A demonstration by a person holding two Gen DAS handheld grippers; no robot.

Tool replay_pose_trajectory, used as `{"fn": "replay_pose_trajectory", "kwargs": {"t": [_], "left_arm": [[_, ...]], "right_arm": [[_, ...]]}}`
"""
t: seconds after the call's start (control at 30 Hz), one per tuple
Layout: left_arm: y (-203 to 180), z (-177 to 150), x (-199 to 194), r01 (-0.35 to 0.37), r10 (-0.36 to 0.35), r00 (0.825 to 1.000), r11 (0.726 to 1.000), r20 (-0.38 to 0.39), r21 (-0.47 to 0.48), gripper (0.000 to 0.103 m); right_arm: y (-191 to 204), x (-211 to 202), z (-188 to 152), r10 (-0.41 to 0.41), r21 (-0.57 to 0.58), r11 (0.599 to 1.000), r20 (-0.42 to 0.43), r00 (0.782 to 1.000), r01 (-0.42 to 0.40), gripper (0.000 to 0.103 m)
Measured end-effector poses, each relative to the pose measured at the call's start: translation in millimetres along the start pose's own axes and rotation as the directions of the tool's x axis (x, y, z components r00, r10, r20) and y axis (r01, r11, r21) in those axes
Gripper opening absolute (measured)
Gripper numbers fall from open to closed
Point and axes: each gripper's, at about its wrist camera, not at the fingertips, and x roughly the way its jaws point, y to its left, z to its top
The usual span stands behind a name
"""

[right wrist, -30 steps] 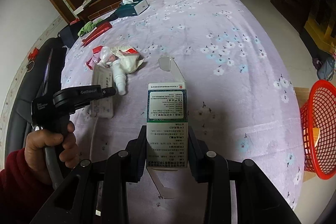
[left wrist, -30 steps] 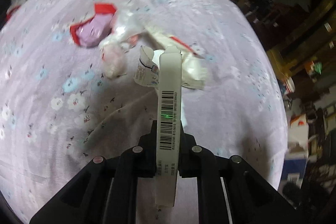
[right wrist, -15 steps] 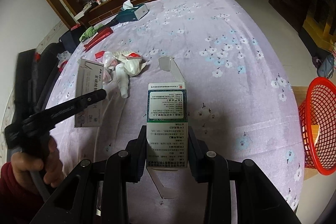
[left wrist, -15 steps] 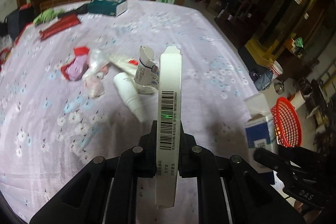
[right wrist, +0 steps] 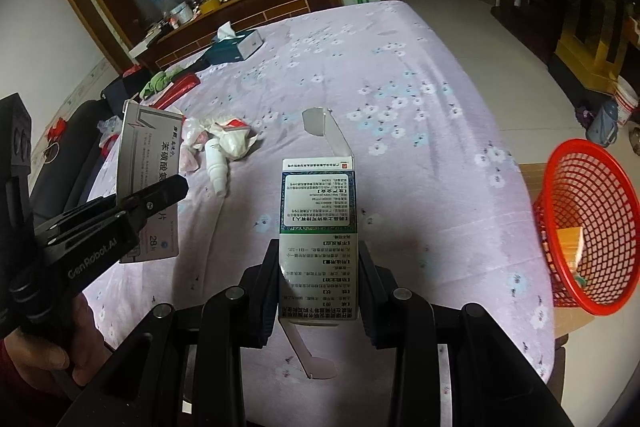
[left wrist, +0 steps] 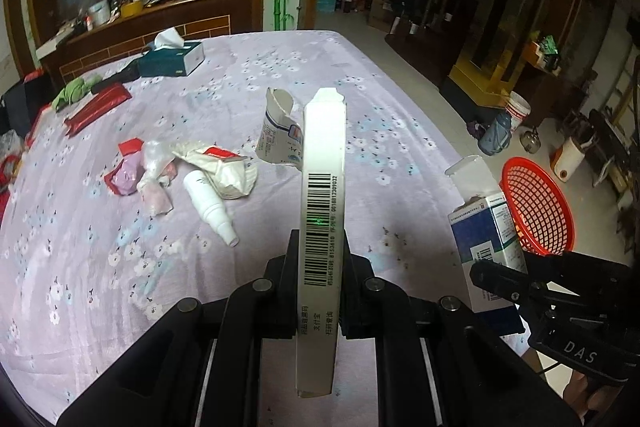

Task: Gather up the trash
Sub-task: 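Carry both white boxes over the red wastebasket with both tools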

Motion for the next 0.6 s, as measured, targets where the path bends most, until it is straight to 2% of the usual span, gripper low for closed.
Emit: {"fn": "replay_pose_trajectory", "kwargs": {"t": [0.6], "left_arm": [[-33.9,4.8,-1.5,-0.007,0.007,1.000,0.996,0.009,0.085,0.013]], "right_arm": [[-24.9,-19.9,-8.4,0.005,0.060,0.998,0.046,0.999,-0.007,0.037]]}}
